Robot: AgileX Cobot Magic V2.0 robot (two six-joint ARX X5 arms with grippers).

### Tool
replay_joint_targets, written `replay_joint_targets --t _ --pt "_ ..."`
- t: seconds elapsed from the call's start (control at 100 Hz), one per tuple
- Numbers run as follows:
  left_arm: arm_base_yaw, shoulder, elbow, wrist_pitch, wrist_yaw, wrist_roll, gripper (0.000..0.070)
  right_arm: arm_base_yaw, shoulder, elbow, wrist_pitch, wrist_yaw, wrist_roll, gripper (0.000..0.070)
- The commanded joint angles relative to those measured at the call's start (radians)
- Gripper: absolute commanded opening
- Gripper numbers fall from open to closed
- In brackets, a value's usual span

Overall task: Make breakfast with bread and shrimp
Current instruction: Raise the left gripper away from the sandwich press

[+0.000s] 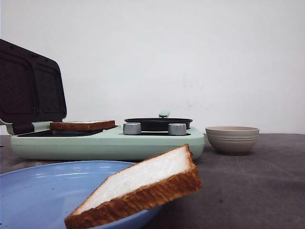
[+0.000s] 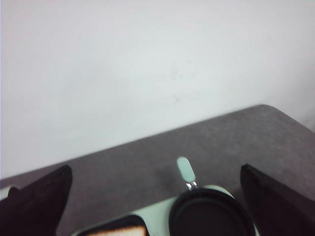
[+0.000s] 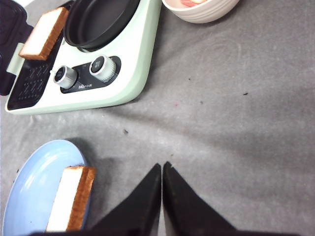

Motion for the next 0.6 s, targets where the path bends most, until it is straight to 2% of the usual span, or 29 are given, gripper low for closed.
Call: replay_joint_targets --t 0.0,0.19,0.38,0.59 --pt "-0.002 -0.008 0.014 -0.034 0.005 -0.004 0.0625 0.0 0.003 0.015 0.002 -0.003 -0.015 0.0" --pt "0.0 -0.1 -0.071 -0.053 0.006 -0.005 0.0624 0.0 0.003 0.015 -0.013 -0.003 -0.015 0.0" --pt "0.0 -0.232 -0.245 -0.003 0.006 -0.006 0.0624 0.0 0.004 0.015 -0.021 -0.003 -0.023 0.0" --pt "0.0 -0.409 -0.503 0.082 0.005 -0.066 0.0624 0.0 0.004 0.015 -0.035 -0.003 -0.023 0.0"
